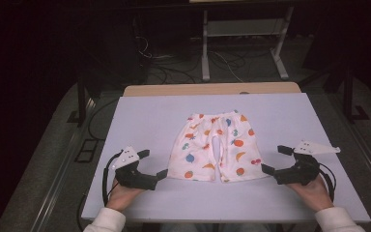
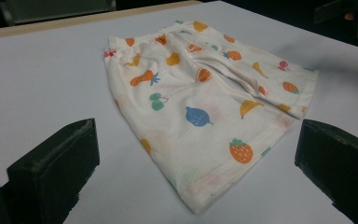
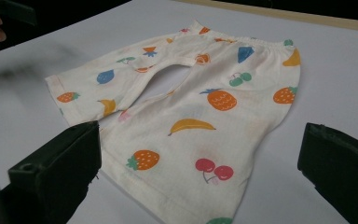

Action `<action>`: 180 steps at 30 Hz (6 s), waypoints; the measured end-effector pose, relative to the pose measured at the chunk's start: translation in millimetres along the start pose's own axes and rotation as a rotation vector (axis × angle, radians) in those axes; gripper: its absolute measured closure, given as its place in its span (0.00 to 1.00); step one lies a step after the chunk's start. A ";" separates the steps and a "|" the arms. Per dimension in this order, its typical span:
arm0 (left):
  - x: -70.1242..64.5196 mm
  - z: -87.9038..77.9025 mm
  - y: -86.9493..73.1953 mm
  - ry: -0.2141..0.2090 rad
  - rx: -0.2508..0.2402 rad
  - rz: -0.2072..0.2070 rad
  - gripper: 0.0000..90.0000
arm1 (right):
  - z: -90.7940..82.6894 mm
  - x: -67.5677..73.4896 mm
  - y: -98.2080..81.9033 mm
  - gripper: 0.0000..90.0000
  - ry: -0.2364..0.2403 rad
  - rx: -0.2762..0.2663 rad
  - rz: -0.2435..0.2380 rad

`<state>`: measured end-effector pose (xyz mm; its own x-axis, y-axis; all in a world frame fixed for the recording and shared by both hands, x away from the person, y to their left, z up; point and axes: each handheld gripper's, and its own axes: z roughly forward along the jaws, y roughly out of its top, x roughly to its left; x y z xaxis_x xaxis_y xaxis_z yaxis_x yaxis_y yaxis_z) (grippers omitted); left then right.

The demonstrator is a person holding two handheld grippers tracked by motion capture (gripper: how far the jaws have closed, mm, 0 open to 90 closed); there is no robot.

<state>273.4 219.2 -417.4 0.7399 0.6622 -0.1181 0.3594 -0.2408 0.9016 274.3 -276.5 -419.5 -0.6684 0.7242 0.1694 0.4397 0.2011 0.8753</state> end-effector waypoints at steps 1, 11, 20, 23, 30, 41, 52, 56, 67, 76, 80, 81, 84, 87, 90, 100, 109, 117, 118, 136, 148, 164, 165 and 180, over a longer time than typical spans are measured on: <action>-0.1 -0.2 0.1 0.001 -0.001 0.001 0.00 | -0.1 0.1 0.2 0.00 -0.001 -0.001 -0.002; 0.4 -0.5 0.3 0.002 -0.003 0.001 0.00 | -0.1 0.7 0.6 0.00 0.001 0.001 -0.006; 0.4 -1.2 0.5 0.006 -0.005 0.000 0.00 | -0.5 1.0 0.9 0.00 0.000 0.002 -0.008; 0.3 -1.2 0.5 0.006 -0.006 0.000 0.00 | -0.8 1.1 1.1 0.00 -0.001 0.001 -0.008; 0.3 -1.4 0.5 0.008 -0.008 -0.001 0.00 | -0.8 1.1 1.2 0.00 -0.002 0.002 -0.007; -0.1 -1.6 0.7 0.009 -0.010 0.000 0.00 | 0.4 1.5 1.3 0.00 0.000 0.005 -0.017; -0.1 -1.5 0.9 0.005 -0.010 0.002 0.00 | 1.3 2.4 1.5 0.00 0.002 0.010 -0.021; -0.1 -1.6 0.8 0.007 -0.010 0.002 0.00 | 1.1 2.6 1.8 0.00 0.000 0.008 -0.021; -0.5 -1.0 0.4 0.012 -0.005 0.005 0.00 | 2.3 2.5 7.7 0.00 -0.029 0.007 -0.010; -0.9 -1.7 0.2 0.015 -0.006 0.004 0.00 | 8.3 5.5 20.8 0.00 -0.031 0.020 -0.008; -0.9 -1.8 0.2 0.016 -0.007 0.003 0.00 | 12.1 6.7 26.3 0.00 -0.036 0.023 -0.008; -1.0 -1.8 0.2 0.016 -0.008 0.003 0.00 | 14.6 7.1 28.5 0.00 -0.036 0.027 -0.010; -0.8 -1.7 0.2 0.016 -0.007 0.003 0.00 | 17.9 7.5 30.7 0.00 -0.035 0.034 -0.011; -0.7 -1.6 0.2 0.014 -0.007 0.004 0.00 | 23.8 8.8 35.4 0.00 -0.030 0.042 -0.011; -0.7 -1.5 0.2 0.013 -0.007 0.004 0.00 | 26.3 9.3 37.6 0.00 -0.026 0.044 -0.011; -0.9 -1.3 0.2 0.012 -0.008 0.003 0.00 | 38.8 11.1 49.5 0.00 -0.021 0.059 -0.012; -0.7 -1.9 0.3 0.012 -0.010 0.003 0.00 | 47.4 13.1 60.1 0.00 -0.016 0.058 -0.022; 0.2 -3.2 0.5 0.015 -0.018 -0.001 0.00 | 58.0 15.2 67.7 0.00 -0.001 0.065 -0.021; 0.4 -3.2 0.4 0.014 -0.017 0.000 0.00 | 58.0 15.2 67.7 0.00 -0.001 0.065 -0.021; -0.6 -2.5 0.6 0.009 -0.015 0.002 0.00 | 83.3 17.3 81.0 0.00 -0.006 0.058 -0.023; -0.1 -2.7 0.6 0.007 -0.017 0.002 0.00 | 102.2 20.4 92.7 0.00 -0.005 0.052 -0.010; 1.0 -2.3 0.5 0.006 -0.018 -0.004 0.00 | 125.5 21.5 105.6 0.00 -0.014 0.047 -0.004; 1.0 -2.4 0.5 0.007 -0.019 -0.005 0.00 | 128.4 21.4 105.9 0.00 -0.014 0.051 0.000; 1.8 -2.6 0.5 0.008 -0.018 -0.009 0.00 | 143.6 18.3 112.1 0.00 -0.007 0.041 0.012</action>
<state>273.4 222.2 -416.1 0.7321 0.6700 -0.1228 0.3554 -0.2219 0.9080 397.5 -146.0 -383.3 -0.6587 0.7313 0.1769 0.4726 0.2191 0.8536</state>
